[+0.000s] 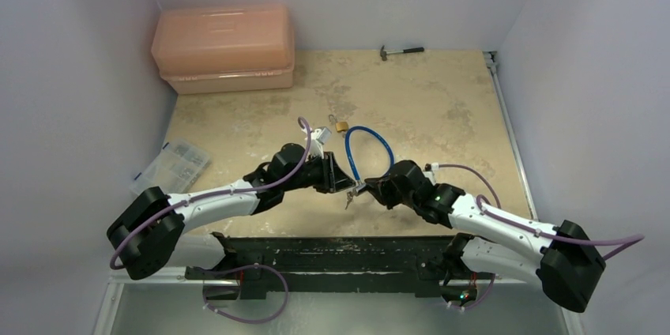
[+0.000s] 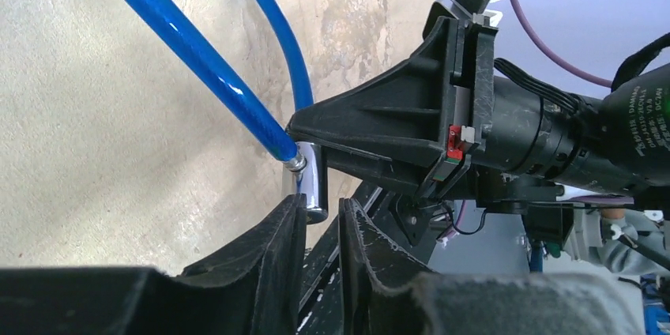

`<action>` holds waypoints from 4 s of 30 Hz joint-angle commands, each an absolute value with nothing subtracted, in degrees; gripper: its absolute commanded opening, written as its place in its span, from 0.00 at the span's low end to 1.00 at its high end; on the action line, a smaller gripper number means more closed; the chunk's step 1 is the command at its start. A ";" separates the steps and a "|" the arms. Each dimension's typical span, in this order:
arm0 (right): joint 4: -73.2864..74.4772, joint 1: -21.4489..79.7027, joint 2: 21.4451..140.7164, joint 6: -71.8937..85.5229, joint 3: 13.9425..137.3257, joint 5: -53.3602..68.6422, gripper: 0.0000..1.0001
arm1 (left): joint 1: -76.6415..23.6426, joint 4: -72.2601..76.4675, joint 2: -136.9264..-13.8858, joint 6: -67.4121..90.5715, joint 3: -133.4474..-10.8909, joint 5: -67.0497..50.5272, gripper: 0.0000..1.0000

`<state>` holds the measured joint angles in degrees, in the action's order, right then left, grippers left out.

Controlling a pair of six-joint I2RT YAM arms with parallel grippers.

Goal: Unlock with the key

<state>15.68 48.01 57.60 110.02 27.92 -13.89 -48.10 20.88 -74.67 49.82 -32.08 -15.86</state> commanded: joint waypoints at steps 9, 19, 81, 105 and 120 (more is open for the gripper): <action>16.18 48.16 55.52 110.15 31.20 -15.33 0.00 | -48.25 15.07 -73.55 39.69 -35.05 -18.56 0.45; 16.05 48.16 55.80 110.05 31.98 -15.71 0.00 | -48.36 15.88 -75.76 38.44 -35.48 -21.55 0.38; 19.88 45.22 60.21 101.70 38.59 -6.95 0.00 | -83.72 5.89 -79.16 -16.81 -44.92 34.54 0.00; 16.87 43.24 58.01 100.98 35.15 -5.44 0.00 | -85.96 5.91 -73.47 -15.00 -40.70 45.13 0.52; 15.45 43.15 57.77 98.52 33.85 -6.49 0.00 | -77.33 4.13 -60.14 13.44 -37.93 34.76 0.98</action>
<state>19.94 43.44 59.59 100.09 33.93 -4.97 -82.85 5.19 -63.48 0.60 -37.91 40.45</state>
